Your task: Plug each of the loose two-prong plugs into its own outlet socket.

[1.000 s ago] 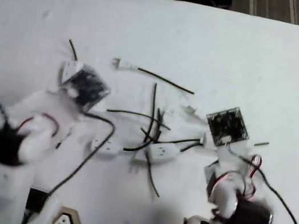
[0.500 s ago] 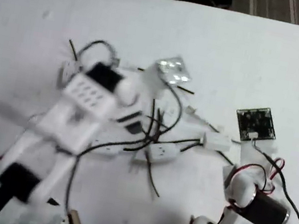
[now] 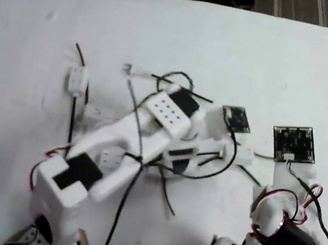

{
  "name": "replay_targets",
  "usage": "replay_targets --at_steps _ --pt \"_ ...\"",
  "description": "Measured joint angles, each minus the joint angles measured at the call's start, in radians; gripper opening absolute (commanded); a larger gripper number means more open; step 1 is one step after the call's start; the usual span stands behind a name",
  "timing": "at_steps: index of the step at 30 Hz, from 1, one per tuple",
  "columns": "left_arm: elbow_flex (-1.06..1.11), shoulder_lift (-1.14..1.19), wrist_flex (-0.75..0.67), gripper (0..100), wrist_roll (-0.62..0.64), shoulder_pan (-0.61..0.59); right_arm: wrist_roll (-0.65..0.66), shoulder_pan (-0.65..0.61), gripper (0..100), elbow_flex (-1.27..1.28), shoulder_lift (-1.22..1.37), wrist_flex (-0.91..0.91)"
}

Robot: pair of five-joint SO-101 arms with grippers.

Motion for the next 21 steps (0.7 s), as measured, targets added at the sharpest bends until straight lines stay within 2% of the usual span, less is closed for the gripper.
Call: replay_targets --at_steps 8,10,13,17,21 --pt "0.000 0.152 -0.104 25 0.002 0.006 0.000 -0.002 2.1 0.046 -0.060 0.000" --pt "0.000 0.155 -0.110 18 0.002 0.006 0.000 -0.002 2.1 0.046 -0.084 0.000" --pt "0.000 0.155 -0.110 2 0.002 0.008 0.000 -0.002 2.1 0.046 -0.130 0.000" --pt "-0.003 0.137 -0.104 2 0.002 0.012 0.000 -0.002 2.1 0.046 -0.181 0.000" --pt "-0.002 0.068 -0.017 2 0.002 0.006 0.000 -0.002 2.1 0.046 -0.212 0.000"
